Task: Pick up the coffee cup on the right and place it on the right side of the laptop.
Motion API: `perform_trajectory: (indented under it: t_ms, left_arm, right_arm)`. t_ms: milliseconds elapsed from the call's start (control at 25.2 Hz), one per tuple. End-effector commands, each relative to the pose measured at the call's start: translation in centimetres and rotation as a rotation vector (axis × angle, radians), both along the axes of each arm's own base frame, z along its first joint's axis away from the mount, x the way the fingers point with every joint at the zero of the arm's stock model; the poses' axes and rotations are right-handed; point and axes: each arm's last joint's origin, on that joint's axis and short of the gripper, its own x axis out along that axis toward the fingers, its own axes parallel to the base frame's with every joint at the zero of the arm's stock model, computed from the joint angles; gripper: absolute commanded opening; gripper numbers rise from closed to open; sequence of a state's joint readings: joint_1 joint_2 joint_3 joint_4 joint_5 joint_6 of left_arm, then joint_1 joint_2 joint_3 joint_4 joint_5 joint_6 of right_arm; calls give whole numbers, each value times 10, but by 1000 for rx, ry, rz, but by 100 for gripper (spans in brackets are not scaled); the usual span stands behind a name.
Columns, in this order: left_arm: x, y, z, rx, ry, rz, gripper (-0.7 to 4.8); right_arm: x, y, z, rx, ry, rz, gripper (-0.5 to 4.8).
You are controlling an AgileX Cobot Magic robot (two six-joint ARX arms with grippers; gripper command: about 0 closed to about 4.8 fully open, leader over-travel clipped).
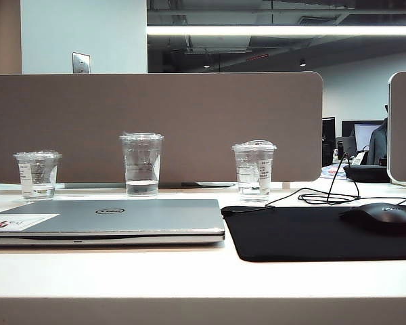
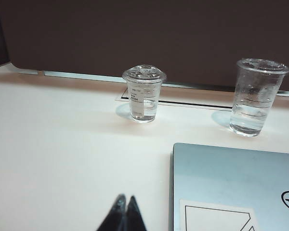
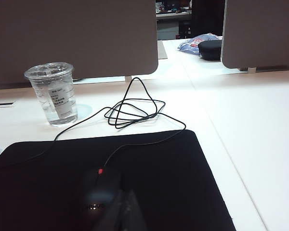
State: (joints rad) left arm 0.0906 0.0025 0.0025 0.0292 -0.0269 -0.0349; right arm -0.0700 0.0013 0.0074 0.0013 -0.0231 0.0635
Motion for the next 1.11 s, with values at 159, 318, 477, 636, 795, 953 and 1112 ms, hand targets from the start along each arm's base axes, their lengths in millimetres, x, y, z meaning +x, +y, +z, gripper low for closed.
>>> perform_trajectory:
  t_ms: [159, 318, 477, 636, 795, 953, 1112]
  left_arm:
    - [0, 0, 2, -2, -16, -2, -6]
    - [-2, 0, 11, -76, -50, -7, -6]
    - [-9, -2, 39, -96, -122, -63, -6]
    - [-11, -4, 69, -96, -120, -111, -6]
    - [-4, -4, 94, -96, -96, -143, -6]
    - [14, -6, 120, -100, -43, -220, -6]
    - [34, -12, 138, -110, 37, -273, -6]
  right_arm:
    - [0, 0, 1, 3, -22, -1, -8]
    - [0, 0, 3, 15, -29, 7, -8]
    - [-6, 1, 30, 8, -103, 9, -9]
    - [-8, 2, 69, 0, -153, 41, -8]
    - [3, 3, 94, -15, -193, 93, -8]
    - [29, 3, 108, -23, -185, 166, -8]
    - [58, 3, 115, -22, -151, 214, -8]
